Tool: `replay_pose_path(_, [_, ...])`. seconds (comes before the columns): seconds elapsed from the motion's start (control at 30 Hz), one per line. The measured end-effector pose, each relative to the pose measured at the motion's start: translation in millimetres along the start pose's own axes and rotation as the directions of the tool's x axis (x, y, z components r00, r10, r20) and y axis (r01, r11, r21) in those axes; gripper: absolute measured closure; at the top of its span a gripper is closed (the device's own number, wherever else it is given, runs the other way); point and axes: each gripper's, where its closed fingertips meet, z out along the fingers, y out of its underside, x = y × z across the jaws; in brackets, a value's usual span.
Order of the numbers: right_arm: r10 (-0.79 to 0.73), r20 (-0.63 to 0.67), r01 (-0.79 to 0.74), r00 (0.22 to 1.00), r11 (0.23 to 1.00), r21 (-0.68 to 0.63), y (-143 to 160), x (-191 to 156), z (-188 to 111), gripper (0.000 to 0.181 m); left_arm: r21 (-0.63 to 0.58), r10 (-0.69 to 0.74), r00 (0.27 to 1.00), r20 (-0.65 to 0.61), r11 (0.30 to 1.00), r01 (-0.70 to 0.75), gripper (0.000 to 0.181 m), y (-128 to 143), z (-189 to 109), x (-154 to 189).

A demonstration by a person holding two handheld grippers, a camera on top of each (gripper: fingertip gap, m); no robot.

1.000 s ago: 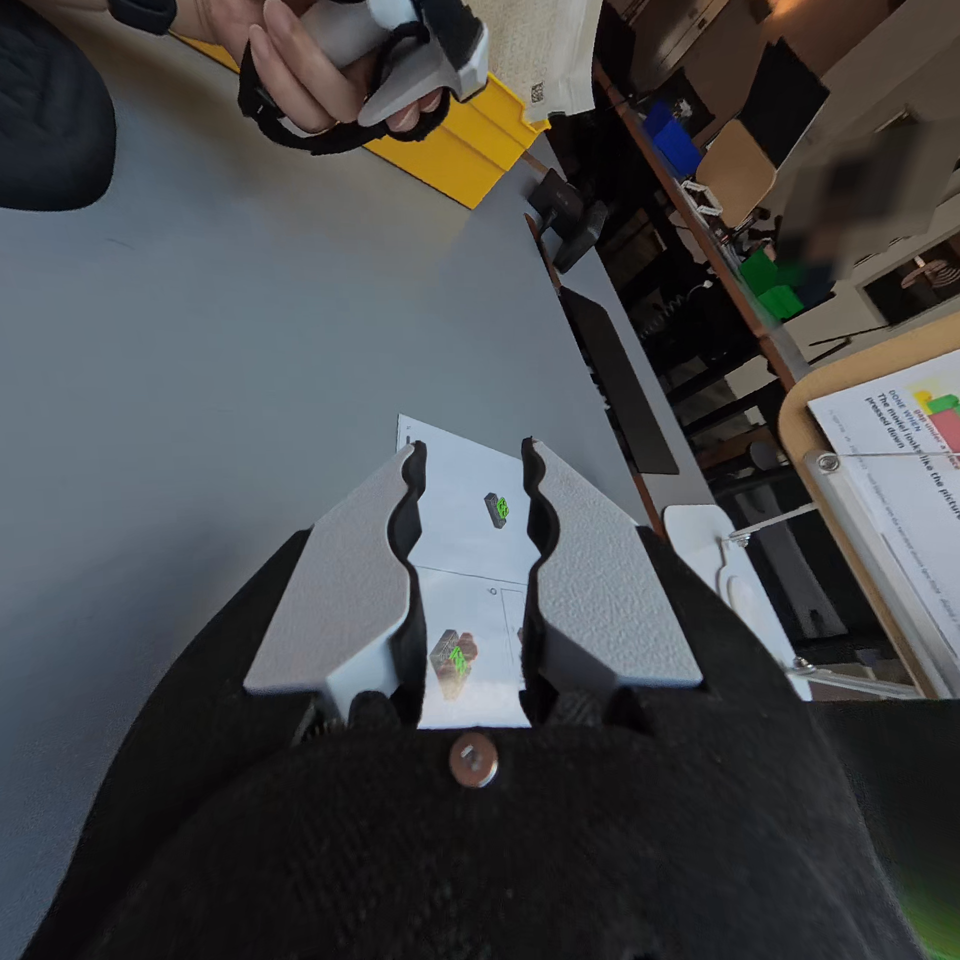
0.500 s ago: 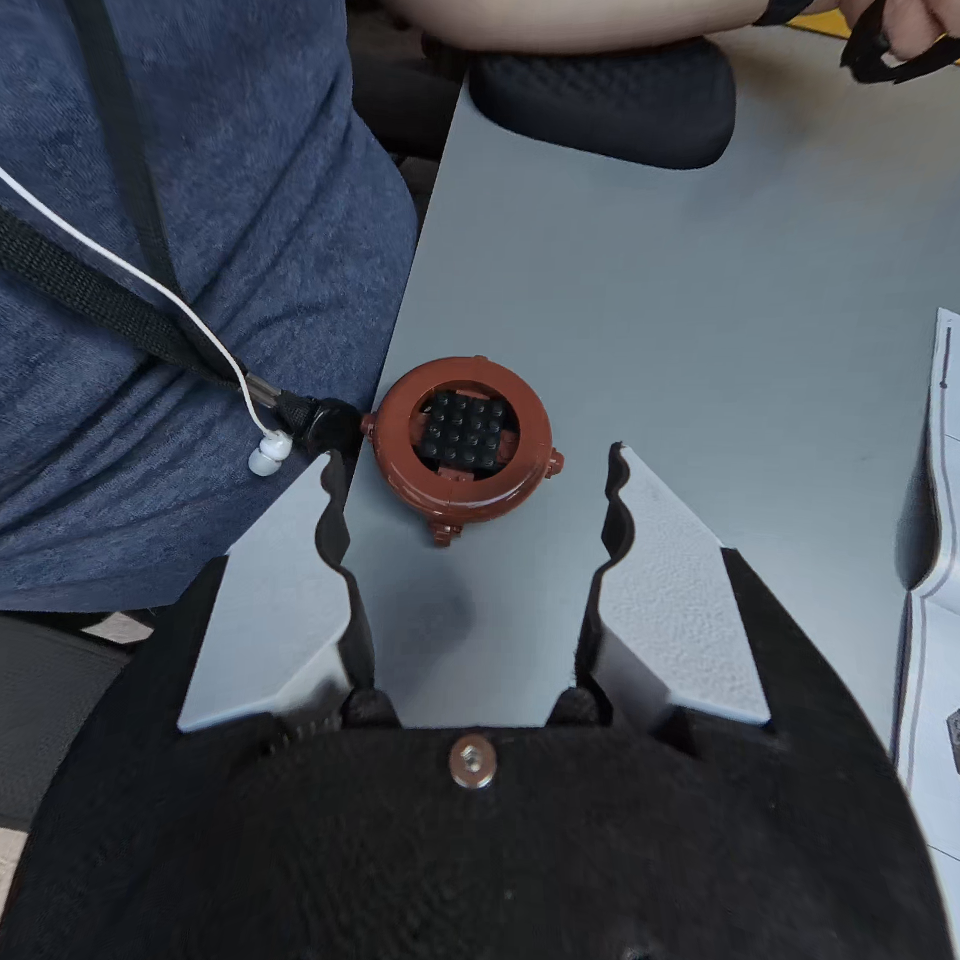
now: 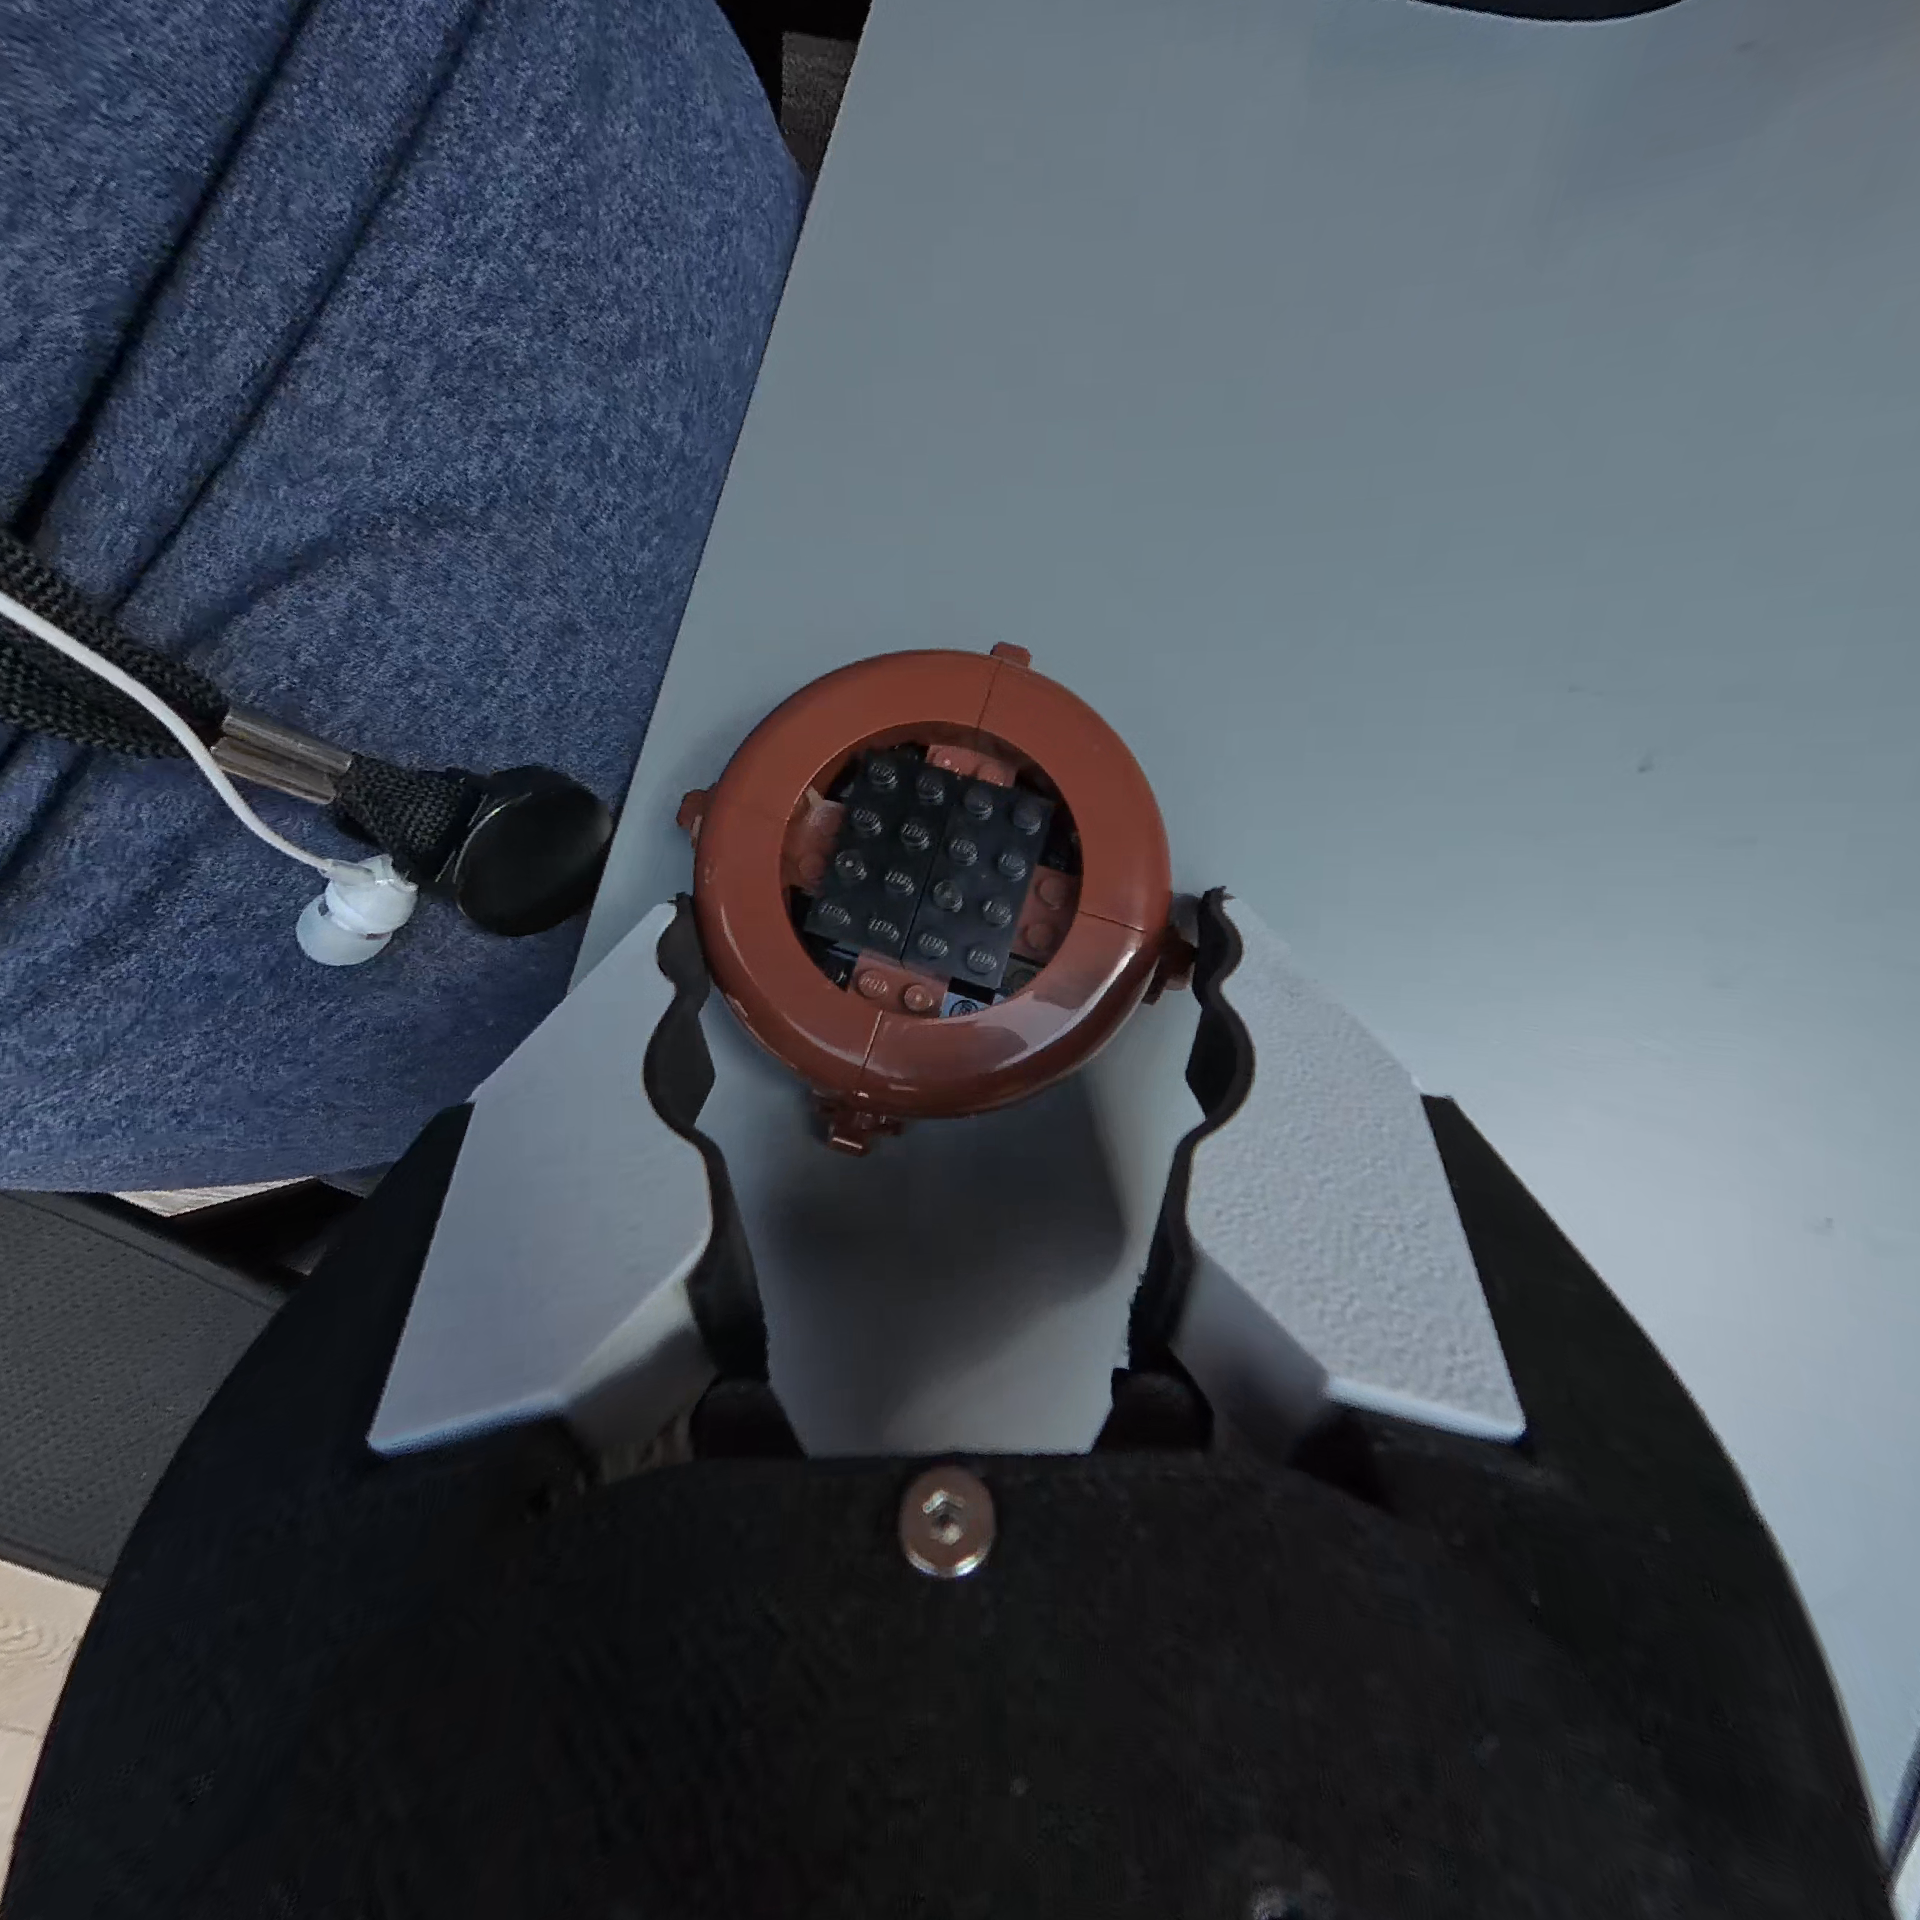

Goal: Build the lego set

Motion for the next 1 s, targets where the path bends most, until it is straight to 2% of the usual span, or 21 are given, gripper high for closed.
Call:
replay_pose_path(0.03, [0.008, -0.014, -0.008, 1.000, 1.000, 0.001, 0.7, 4.7, -0.8, 0.087, -0.003, -0.011, 1.000, 0.003, 1.000, 0.011, 0.149, 0.6, 1.1, -1.5])
replay_pose_path(0.17, [0.009, -0.135, -0.007, 0.991, 1.000, 0.014, 1.1, 33.7, -9.9, 0.087, -0.052, -0.112, 0.992, 0.066, 0.992, 0.115, 0.139, 16.8, 21.1, -19.9])
replay_pose_path(0.3, [-0.067, -0.311, 0.072, 0.948, 0.997, 0.006, -2.2, 60.6, -23.6, 0.088, -0.241, -0.229, 0.967, 0.115, 0.937, 0.251, 0.124, 74.1, 69.7, -30.6])
replay_pose_path(0.4, [-0.168, -0.409, 0.163, 0.897, 0.985, -0.047, -3.7, 68.2, -28.5, 0.088, -0.422, -0.258, 0.958, 0.128, 0.859, 0.288, 0.112, 123.9, 107.0, -29.0])
replay_pose_path(0.43, [-0.207, -0.438, 0.197, 0.875, 0.978, -0.069, -4.4, 69.9, -29.8, 0.088, -0.458, -0.271, 0.954, 0.128, 0.837, 0.299, 0.108, 134.1, 118.2, -28.6])
replay_pose_path(0.47, [-0.244, -0.446, 0.227, 0.861, 0.969, -0.093, -4.5, 68.6, -29.7, 0.096, -0.483, -0.287, 0.951, 0.113, 0.821, 0.305, 0.107, 139.9, 128.5, -26.1])
replay_pose_path(0.53, [-0.294, -0.482, 0.264, 0.825, 0.956, -0.131, -4.5, 70.4, -31.0, 0.095, -0.505, -0.292, 0.951, 0.102, 0.808, 0.302, 0.107, 144.6, 144.2, -25.5])
replay_pose_path(0.6, [-0.287, -0.499, 0.261, 0.818, 0.957, -0.122, -5.2, 71.2, -31.2, 0.095, -0.524, -0.297, 0.950, 0.095, 0.796, 0.302, 0.111, 148.7, 154.1, -23.9])
replay_pose_path(0.7, [-0.277, -0.553, 0.263, 0.786, 0.959, -0.105, -4.7, 78.7, -35.7, 0.095, -0.595, -0.323, 0.940, 0.110, 0.736, 0.322, 0.143, 166.4, 158.5, -17.9])
replay_pose_path(0.77, [-0.268, -0.566, 0.276, 0.779, 0.958, -0.074, -8.0, 78.9, -36.6, 0.095, -0.593, -0.355, 0.928, 0.110, 0.726, 0.348, 0.153, 168.6, 162.7, -13.7])
replay_pose_path(0.83, [-0.213, -0.589, 0.257, 0.779, 0.966, -0.010, -13.0, 82.5, -39.7, 0.094, -0.585, -0.361, 0.926, 0.112, 0.729, 0.355, 0.153, 162.3, 161.1, -11.7])
replay_pose_path(0.93, [0.051, -0.586, 0.132, 0.809, 0.955, 0.265, -30.8, 96.0, -61.5, 0.086, -0.510, -0.387, 0.916, 0.107, 0.769, 0.385, 0.154, 131.4, 147.2, -7.6])
replay_pose_path(1.0, [0.313, -0.444, -0.040, 0.840, 0.851, 0.523, -45.1, 108.3, -78.3, 0.084, -0.459, -0.384, 0.908, 0.168, 0.784, 0.417, 0.156, 116.8, 129.3, -12.5])
